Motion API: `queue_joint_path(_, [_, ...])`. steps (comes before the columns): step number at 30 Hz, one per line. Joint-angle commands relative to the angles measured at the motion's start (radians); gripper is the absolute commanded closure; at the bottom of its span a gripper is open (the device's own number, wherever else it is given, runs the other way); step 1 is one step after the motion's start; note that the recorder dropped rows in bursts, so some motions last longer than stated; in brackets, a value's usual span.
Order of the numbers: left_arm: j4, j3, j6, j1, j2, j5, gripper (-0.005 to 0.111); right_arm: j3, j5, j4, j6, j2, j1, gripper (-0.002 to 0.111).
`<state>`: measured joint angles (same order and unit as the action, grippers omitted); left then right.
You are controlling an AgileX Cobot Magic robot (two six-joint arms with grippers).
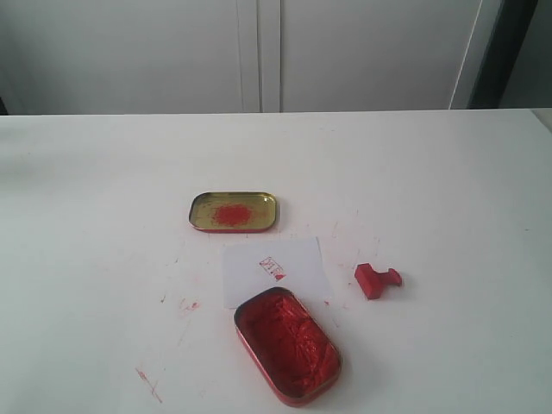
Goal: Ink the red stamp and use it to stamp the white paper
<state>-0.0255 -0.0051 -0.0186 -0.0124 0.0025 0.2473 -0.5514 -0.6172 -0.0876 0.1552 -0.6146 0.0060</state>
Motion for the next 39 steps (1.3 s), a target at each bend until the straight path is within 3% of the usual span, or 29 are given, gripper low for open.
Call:
queue_joint_path(1, [0.002, 0.005, -0.001, 0.000, -0.003, -0.001, 0.107, 0.040, 0.016, 0.010, -0.007, 0.127, -0.007, 0.108])
queue_joint_path(11, [0.002, 0.005, -0.001, 0.000, -0.003, -0.001, 0.107, 0.103, 0.052, 0.006, -0.007, 0.333, -0.007, 0.108])
queue_joint_path(39, [0.002, 0.005, -0.001, 0.000, -0.003, -0.001, 0.107, 0.116, 0.044, 0.006, -0.007, 0.333, -0.006, 0.108])
